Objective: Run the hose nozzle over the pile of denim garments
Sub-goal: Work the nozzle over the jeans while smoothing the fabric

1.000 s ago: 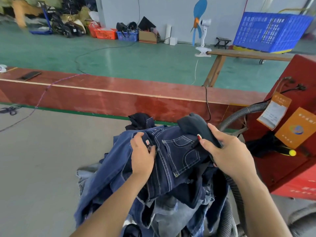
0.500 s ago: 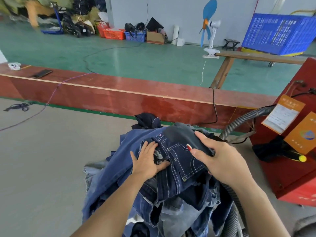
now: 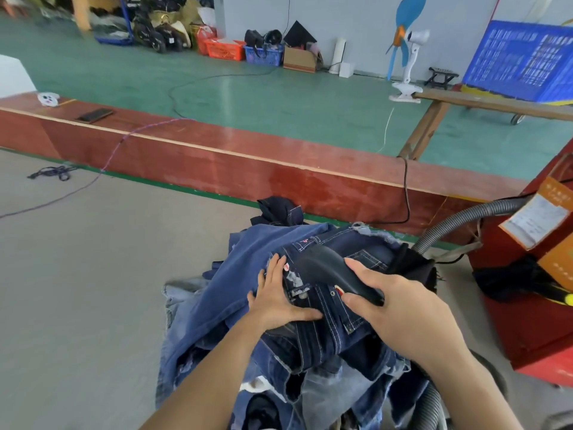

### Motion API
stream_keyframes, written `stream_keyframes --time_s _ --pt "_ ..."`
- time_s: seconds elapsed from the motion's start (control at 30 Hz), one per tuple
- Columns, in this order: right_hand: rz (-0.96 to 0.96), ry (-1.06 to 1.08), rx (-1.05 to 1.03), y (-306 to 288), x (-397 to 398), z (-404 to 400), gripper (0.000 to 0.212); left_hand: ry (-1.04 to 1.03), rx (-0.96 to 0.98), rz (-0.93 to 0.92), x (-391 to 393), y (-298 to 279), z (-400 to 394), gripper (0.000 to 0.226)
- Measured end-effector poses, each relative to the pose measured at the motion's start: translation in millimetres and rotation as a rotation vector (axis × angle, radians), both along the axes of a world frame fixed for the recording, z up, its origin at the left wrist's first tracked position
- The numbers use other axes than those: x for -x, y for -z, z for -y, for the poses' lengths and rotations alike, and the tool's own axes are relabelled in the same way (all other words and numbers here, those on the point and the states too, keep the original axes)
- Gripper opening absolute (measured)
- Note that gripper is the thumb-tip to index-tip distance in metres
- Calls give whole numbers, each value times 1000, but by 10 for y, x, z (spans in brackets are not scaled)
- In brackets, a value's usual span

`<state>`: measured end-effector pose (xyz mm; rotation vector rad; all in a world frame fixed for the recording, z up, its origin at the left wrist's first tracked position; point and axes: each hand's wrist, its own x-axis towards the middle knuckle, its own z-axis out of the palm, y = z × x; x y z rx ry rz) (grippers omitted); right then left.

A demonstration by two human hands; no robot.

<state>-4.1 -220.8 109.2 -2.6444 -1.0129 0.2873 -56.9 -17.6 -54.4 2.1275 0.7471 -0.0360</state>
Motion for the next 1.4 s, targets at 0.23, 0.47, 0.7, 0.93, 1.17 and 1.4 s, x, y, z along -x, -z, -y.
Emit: stream_keyframes --time_s 0.23,0.47,0.7,0.93,1.17,1.4 --pt "16 -33 78 76 133 -3 54 3 -71 29 76 30 49 147" --pt "135 -61 124 186 239 -47 56 -77 -64 39 103 102 84 148" --pt "199 -81 178 295 288 -196 55 -125 -43 77 113 112 98 155" --pt "215 -66 127 429 346 -355 56 -128 -5 61 131 50 96 152" --pt "-92 52 -338 47 157 -207 47 -110 -7 12 105 21 78 157" --pt "-3 -13 17 79 267 67 49 -114 -22 13 92 53 78 155"
